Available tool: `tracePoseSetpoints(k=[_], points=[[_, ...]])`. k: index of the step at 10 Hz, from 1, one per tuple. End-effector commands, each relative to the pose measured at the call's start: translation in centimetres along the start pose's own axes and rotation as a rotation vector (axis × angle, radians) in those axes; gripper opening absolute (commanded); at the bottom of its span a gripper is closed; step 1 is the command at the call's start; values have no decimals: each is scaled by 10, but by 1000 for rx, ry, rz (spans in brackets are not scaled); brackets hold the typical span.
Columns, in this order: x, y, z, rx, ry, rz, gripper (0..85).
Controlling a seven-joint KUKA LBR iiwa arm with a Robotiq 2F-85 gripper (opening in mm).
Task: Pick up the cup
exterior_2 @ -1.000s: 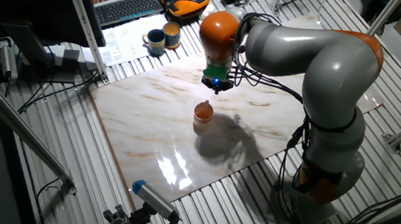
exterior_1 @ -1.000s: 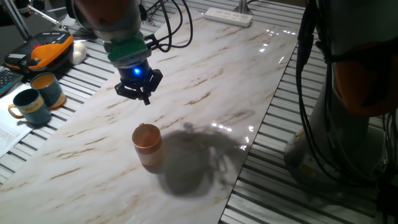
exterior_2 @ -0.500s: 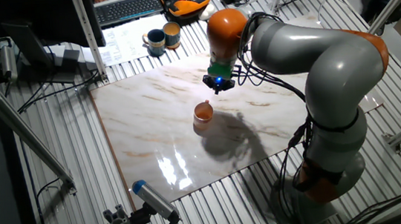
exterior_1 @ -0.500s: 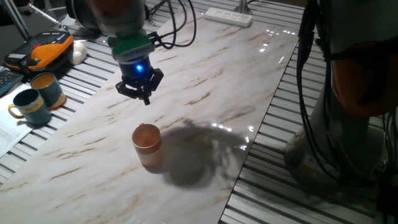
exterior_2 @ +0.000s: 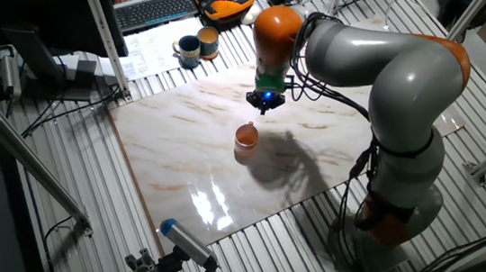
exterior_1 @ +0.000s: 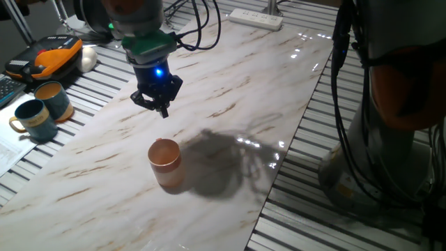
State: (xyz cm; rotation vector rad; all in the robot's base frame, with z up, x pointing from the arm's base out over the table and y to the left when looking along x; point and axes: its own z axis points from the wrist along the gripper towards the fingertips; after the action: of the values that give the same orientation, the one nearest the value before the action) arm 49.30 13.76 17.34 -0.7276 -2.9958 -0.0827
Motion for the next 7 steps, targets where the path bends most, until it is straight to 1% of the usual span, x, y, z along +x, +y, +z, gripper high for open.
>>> tracePoseSetpoints(k=[1, 2, 3, 4, 5, 6, 7], points=[[0, 0, 0, -11, 8, 11, 0], [0, 0, 0, 28, -20, 25, 0], [0, 0, 0, 51, -23, 27, 0], [0, 0, 0, 17, 6, 26, 0], [0, 0, 0, 19, 2, 26, 0], [0, 0, 0, 29, -6, 32, 0], [0, 0, 0, 27, -4, 43, 0]])
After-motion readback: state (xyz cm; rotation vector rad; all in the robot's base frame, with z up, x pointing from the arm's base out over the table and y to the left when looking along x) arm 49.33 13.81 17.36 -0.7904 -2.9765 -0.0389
